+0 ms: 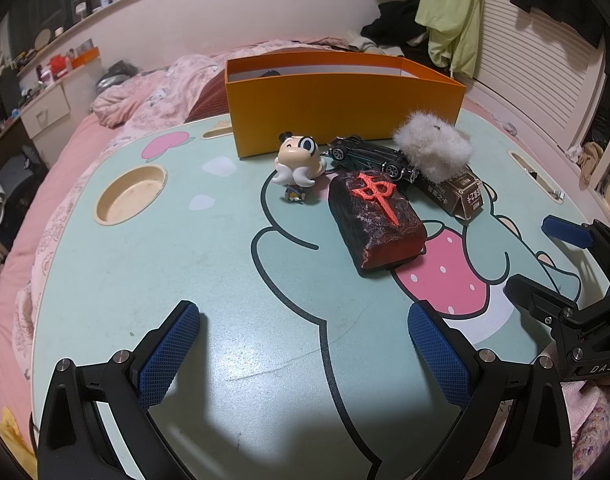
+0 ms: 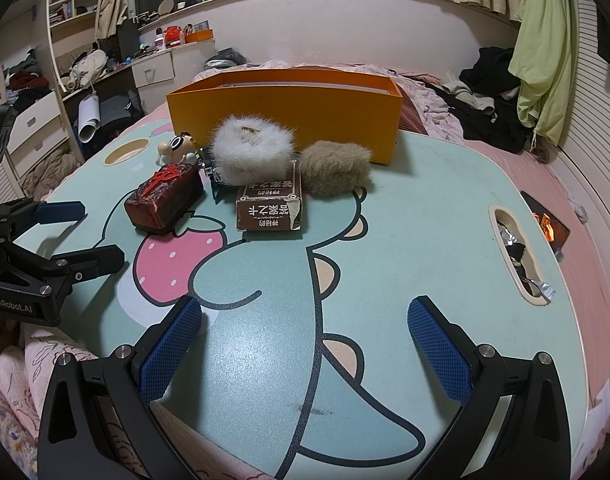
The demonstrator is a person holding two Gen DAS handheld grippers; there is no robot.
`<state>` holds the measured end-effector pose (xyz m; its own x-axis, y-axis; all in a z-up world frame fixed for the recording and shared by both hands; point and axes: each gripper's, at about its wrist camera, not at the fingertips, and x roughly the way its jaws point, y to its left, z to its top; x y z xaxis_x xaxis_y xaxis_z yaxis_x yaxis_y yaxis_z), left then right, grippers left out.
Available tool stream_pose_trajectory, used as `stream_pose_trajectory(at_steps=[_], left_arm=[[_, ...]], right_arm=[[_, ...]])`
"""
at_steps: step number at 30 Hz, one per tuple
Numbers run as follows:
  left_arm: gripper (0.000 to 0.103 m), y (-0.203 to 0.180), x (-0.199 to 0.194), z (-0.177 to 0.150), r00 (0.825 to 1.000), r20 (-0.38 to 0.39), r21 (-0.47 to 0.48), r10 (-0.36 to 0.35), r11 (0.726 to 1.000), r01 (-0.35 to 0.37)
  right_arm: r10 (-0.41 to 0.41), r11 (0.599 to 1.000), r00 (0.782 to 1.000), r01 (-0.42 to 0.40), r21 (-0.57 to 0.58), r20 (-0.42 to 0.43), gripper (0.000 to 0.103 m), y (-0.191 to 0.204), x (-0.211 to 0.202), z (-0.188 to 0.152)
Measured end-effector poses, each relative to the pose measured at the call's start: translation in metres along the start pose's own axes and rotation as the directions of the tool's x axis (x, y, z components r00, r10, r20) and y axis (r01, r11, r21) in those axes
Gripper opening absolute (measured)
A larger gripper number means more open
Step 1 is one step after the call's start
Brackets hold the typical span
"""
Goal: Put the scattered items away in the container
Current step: 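Lower the left tool onto the dark red tile and close on it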
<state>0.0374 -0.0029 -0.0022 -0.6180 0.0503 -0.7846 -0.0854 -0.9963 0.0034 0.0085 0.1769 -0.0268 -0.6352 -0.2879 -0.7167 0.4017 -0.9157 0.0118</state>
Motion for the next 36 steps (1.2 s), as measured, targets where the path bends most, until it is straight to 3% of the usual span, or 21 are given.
stream_pose_trajectory(at_steps=[27, 36], left_arm=[[0.103, 0.002, -0.001, 0.002, 1.000, 0.006, -0.009, 0.005, 1.000, -0.005], [0.099, -0.007, -0.013, 0.024, 0.994, 0.078, 0.013, -0.076, 0.997, 0.075]], right_arm=[[0.001, 1.000, 1.000, -0.001, 0.000, 0.000, 0.103, 0.000, -0.001, 0.000], [0.001, 1.000, 1.000, -0.001, 0.000, 0.001, 0.103, 0.001, -0.001, -0.001]])
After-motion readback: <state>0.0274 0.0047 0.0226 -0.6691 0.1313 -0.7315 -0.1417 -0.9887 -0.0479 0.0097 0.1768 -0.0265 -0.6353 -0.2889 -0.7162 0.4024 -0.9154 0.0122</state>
